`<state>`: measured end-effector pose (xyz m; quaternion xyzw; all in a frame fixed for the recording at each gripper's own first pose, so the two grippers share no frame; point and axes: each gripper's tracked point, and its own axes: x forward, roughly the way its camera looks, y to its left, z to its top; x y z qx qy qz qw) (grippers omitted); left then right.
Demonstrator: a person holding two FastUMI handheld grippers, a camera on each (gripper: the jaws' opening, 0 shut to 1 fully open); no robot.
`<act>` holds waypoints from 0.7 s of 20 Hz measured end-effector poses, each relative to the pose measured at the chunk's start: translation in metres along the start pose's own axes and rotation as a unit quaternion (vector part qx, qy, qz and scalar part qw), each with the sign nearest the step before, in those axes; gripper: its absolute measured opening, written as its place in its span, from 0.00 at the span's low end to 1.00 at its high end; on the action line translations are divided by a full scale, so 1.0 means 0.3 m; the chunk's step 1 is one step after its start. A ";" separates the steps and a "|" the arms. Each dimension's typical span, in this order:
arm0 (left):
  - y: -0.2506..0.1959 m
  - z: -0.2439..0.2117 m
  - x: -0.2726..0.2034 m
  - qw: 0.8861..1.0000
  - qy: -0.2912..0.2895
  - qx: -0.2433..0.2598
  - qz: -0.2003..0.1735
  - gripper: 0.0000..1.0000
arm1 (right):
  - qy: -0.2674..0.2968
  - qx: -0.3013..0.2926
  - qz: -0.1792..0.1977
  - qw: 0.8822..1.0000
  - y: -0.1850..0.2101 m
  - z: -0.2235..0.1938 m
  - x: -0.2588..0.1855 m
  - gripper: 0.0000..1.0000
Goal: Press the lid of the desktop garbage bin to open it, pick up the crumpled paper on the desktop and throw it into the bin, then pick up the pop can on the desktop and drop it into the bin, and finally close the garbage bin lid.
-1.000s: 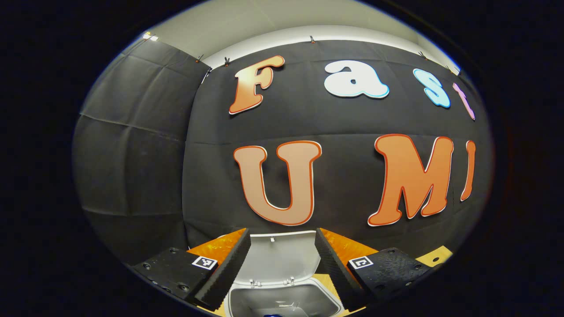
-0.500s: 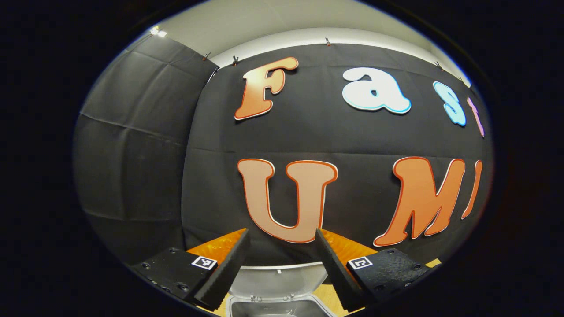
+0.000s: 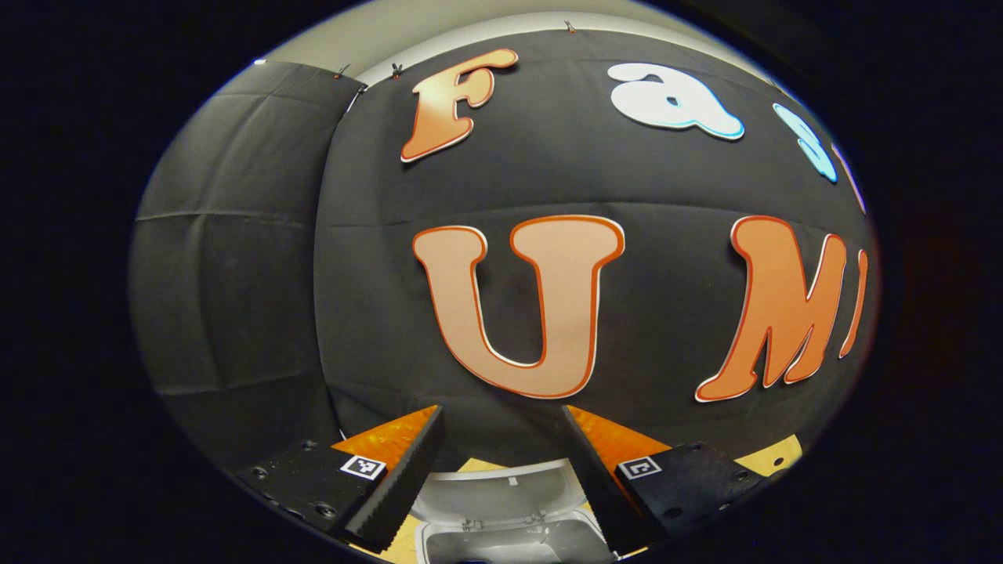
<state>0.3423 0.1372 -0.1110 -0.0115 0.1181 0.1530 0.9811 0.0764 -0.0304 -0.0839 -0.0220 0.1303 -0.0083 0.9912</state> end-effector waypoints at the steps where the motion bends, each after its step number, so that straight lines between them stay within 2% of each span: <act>1: 0.004 -0.017 0.004 1.000 0.008 -0.003 0.001 0.91 | 0.001 0.000 0.000 1.000 -0.007 -0.002 -0.005 0.94; 6: 0.027 -0.050 0.022 1.000 0.027 -0.008 0.006 0.92 | 0.005 0.001 0.002 1.000 -0.016 -0.011 -0.006 0.94; 14: 0.003 -0.073 -0.006 0.998 0.062 0.002 -0.008 0.92 | 0.005 -0.001 0.016 1.000 0.015 -0.005 0.011 0.94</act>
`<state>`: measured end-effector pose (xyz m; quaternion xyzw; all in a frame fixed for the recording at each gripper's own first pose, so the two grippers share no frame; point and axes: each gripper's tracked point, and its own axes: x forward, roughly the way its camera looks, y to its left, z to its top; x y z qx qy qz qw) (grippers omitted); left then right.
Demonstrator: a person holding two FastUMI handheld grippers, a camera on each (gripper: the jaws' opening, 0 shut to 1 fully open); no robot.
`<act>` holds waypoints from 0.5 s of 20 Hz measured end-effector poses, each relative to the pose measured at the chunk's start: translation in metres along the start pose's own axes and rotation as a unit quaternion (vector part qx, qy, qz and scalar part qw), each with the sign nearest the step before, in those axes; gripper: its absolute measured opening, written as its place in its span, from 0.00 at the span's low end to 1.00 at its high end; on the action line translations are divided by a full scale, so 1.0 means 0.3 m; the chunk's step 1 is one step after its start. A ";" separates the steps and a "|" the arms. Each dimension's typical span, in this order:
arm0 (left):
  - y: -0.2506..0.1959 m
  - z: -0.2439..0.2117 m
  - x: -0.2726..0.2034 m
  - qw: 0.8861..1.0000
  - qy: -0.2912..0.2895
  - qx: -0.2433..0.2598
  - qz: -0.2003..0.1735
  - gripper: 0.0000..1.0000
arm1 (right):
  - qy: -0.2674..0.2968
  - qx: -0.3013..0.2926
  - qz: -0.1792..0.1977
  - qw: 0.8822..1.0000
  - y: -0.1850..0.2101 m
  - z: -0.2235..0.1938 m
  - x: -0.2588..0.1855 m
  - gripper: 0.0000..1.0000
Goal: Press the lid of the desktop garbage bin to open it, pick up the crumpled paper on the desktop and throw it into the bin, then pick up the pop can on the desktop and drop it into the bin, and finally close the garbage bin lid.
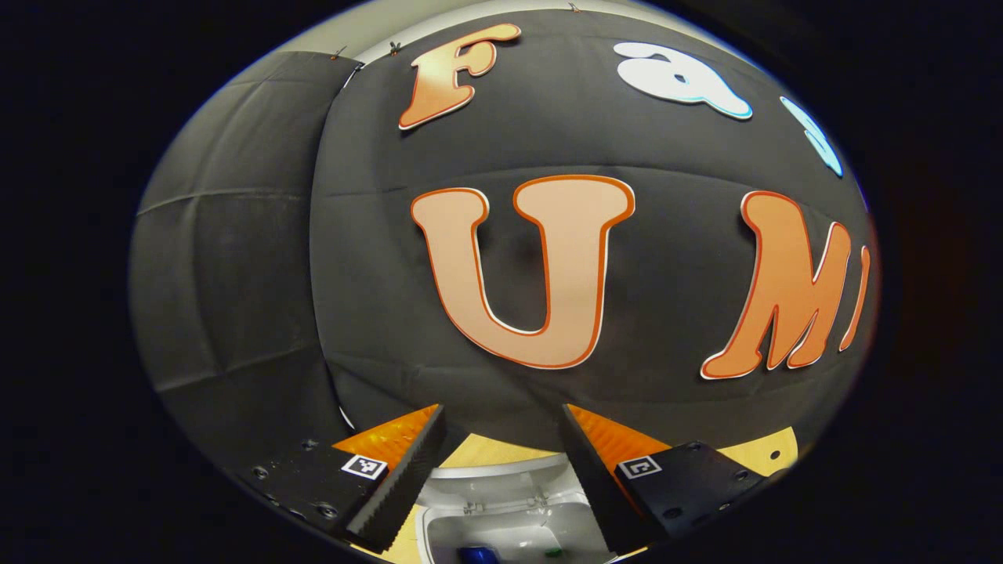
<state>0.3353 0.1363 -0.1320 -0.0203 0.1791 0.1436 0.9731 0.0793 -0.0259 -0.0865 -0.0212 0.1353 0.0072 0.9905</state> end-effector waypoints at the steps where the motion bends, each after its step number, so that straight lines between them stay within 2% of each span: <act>1: -0.002 -0.014 -0.009 1.000 0.008 0.000 -0.002 0.91 | 0.000 -0.001 0.001 1.000 0.004 0.001 0.004 0.94; 4: -0.036 -0.097 -0.028 0.998 0.055 -0.015 -0.020 0.91 | -0.004 -0.001 0.004 1.000 0.006 0.011 0.008 0.94; 10: -0.077 -0.209 -0.092 0.994 0.101 -0.034 -0.037 0.92 | -0.004 -0.001 0.006 1.000 0.014 0.008 0.016 0.94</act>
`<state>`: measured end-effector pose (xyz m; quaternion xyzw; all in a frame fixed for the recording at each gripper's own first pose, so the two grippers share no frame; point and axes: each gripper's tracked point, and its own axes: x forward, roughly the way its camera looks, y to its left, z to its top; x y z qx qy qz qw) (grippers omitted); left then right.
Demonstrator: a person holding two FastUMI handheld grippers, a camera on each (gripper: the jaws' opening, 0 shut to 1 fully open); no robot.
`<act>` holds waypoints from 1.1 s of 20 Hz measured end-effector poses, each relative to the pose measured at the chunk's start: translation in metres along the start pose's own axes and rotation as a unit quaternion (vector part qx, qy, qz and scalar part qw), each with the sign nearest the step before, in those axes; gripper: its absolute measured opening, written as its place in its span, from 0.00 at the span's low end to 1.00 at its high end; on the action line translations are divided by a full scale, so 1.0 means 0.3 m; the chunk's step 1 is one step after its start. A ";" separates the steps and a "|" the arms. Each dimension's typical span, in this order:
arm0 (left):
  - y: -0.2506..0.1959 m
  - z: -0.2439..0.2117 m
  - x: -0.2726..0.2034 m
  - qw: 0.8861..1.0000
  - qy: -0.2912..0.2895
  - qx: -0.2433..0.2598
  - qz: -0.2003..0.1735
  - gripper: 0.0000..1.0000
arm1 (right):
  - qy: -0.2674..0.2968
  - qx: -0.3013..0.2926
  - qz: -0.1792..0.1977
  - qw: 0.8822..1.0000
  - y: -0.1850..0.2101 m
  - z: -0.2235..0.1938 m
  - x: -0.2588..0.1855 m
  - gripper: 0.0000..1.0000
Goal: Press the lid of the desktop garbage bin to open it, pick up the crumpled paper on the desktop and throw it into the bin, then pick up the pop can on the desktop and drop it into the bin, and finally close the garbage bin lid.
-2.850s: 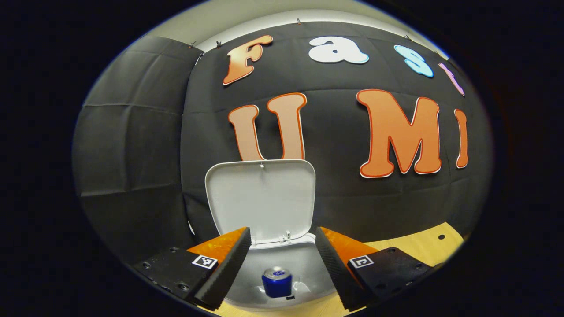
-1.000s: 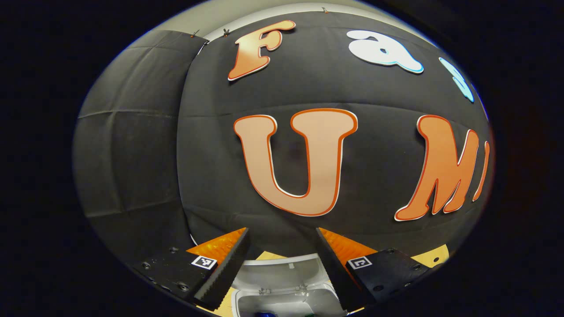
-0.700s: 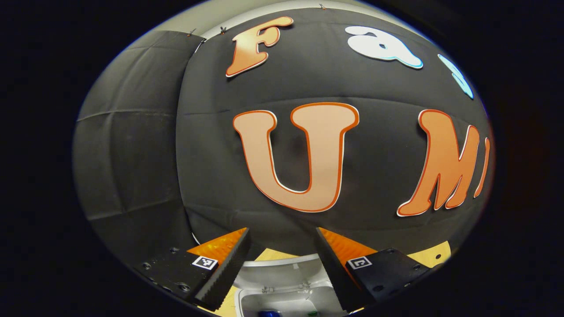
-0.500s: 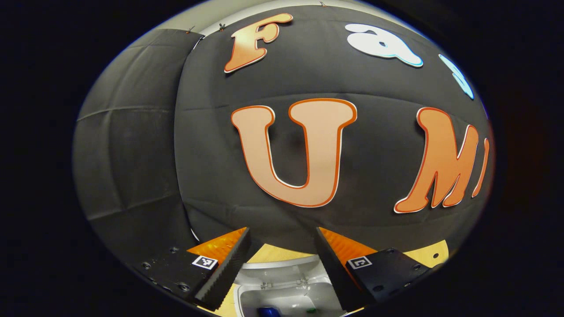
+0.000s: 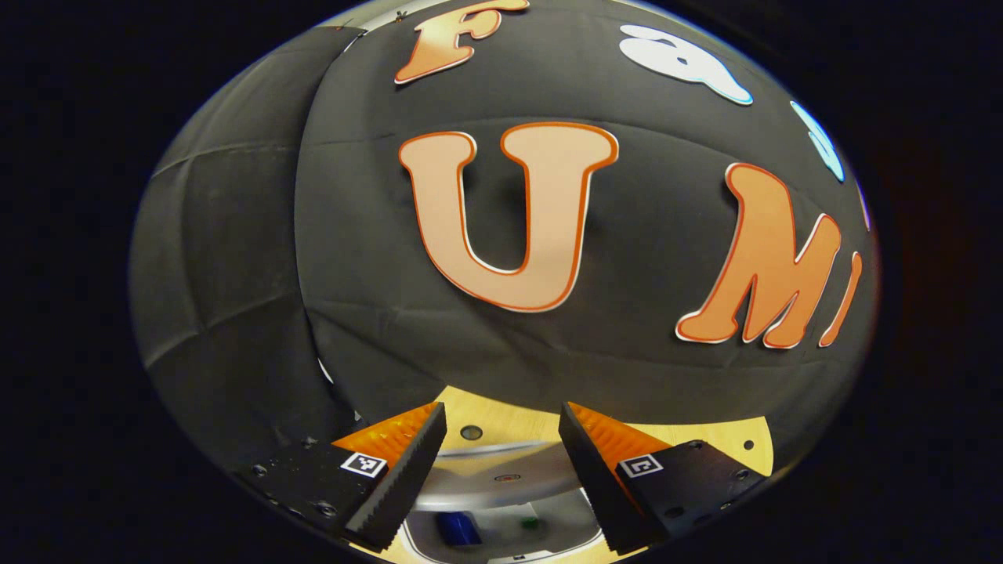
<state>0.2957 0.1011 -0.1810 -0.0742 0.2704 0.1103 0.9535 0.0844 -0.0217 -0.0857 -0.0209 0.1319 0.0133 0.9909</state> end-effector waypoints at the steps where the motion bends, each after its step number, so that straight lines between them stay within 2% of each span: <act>1: -0.008 -0.029 -0.005 1.000 0.009 -0.002 -0.005 0.92 | 0.000 0.000 0.001 1.000 0.003 0.001 -0.003 0.94; 5: -0.028 -0.124 -0.029 0.999 0.040 -0.003 -0.015 0.92 | 0.002 -0.002 0.006 1.000 0.012 -0.007 -0.009 0.94; 13: -0.039 -0.308 -0.084 0.992 0.129 -0.004 -0.011 0.92 | 0.005 0.001 0.013 1.000 0.015 -0.026 -0.011 0.94; 16: -0.046 -0.395 -0.111 0.982 0.187 -0.001 -0.013 0.94 | 0.005 0.001 0.016 1.000 0.013 -0.031 -0.014 0.94; 22: -0.041 -0.478 -0.132 0.970 0.242 0.017 -0.007 0.96 | 0.007 0.003 0.017 1.000 -0.001 -0.039 -0.017 0.94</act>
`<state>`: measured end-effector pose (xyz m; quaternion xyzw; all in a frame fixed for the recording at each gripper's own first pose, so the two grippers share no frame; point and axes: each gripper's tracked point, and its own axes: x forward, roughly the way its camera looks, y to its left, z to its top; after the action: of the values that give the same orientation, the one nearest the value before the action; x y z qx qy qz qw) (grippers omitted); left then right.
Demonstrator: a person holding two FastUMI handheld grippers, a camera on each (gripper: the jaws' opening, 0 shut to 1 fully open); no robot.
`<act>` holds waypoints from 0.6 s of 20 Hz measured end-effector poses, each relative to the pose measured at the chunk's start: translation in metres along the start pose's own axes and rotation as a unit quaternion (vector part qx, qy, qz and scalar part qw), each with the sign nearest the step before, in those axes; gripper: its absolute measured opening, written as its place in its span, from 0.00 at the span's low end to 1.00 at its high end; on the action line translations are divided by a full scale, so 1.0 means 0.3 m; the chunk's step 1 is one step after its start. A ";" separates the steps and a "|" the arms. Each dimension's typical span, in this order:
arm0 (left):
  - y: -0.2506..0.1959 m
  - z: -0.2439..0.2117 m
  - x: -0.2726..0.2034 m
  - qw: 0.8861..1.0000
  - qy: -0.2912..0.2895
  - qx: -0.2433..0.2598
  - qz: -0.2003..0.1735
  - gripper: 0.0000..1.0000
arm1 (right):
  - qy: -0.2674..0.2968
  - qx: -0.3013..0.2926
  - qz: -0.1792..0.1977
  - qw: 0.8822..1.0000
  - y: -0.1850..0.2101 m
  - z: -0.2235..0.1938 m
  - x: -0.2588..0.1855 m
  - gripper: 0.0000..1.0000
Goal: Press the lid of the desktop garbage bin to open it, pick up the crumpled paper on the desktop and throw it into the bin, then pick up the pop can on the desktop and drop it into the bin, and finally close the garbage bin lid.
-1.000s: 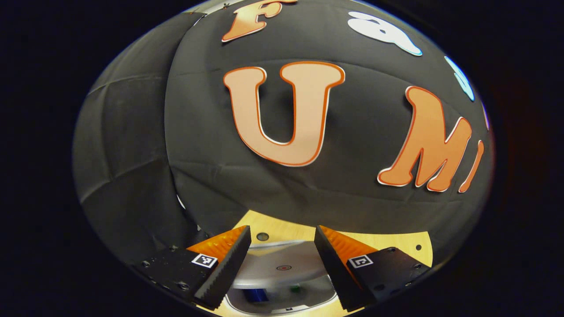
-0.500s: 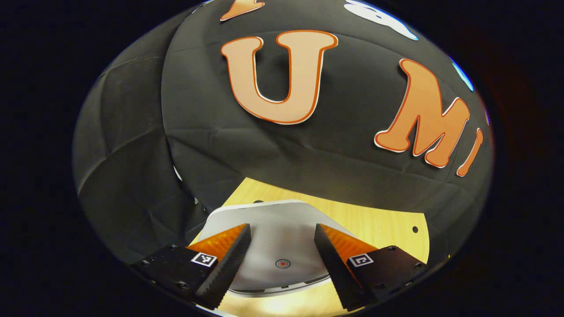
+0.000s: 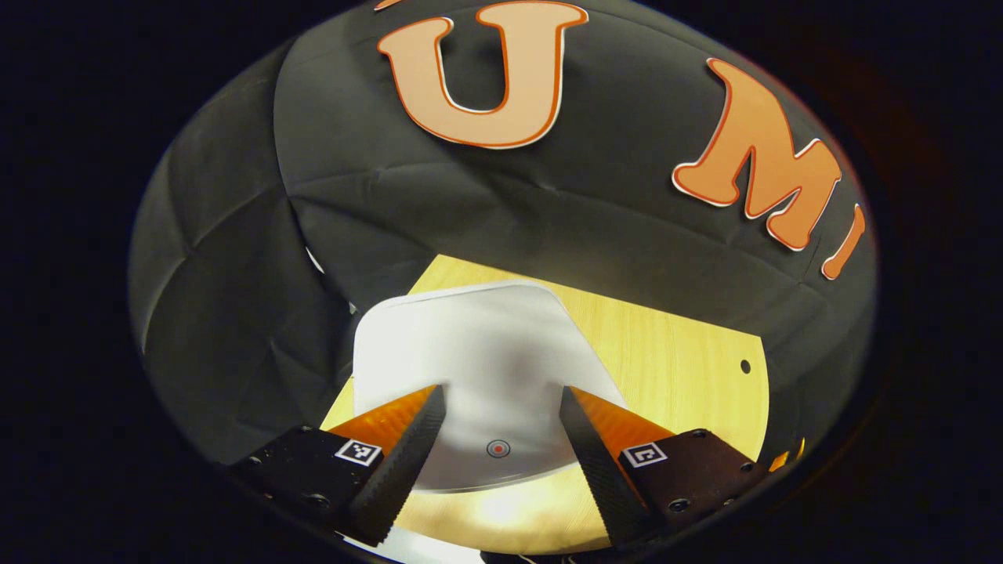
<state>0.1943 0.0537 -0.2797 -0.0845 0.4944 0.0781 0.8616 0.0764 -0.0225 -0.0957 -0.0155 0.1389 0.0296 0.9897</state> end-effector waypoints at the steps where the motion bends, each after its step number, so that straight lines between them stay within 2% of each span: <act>1: -0.008 -0.021 0.005 1.000 0.012 0.004 -0.002 0.96 | -0.002 -0.001 -0.002 1.000 -0.008 0.005 0.002 0.94; 7: -0.023 -0.085 0.013 0.998 0.057 0.040 -0.013 0.95 | -0.004 0.002 -0.014 1.000 -0.062 0.012 -0.001 0.94; 12: -0.021 -0.083 0.013 0.997 0.049 0.057 -0.010 0.97 | -0.005 0.000 -0.021 1.000 -0.094 0.008 0.002 0.94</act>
<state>0.1768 0.0424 -0.2950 -0.0440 0.5385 0.0369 0.8406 0.0794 -0.0505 -0.0930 -0.0180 0.1338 0.0087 0.9908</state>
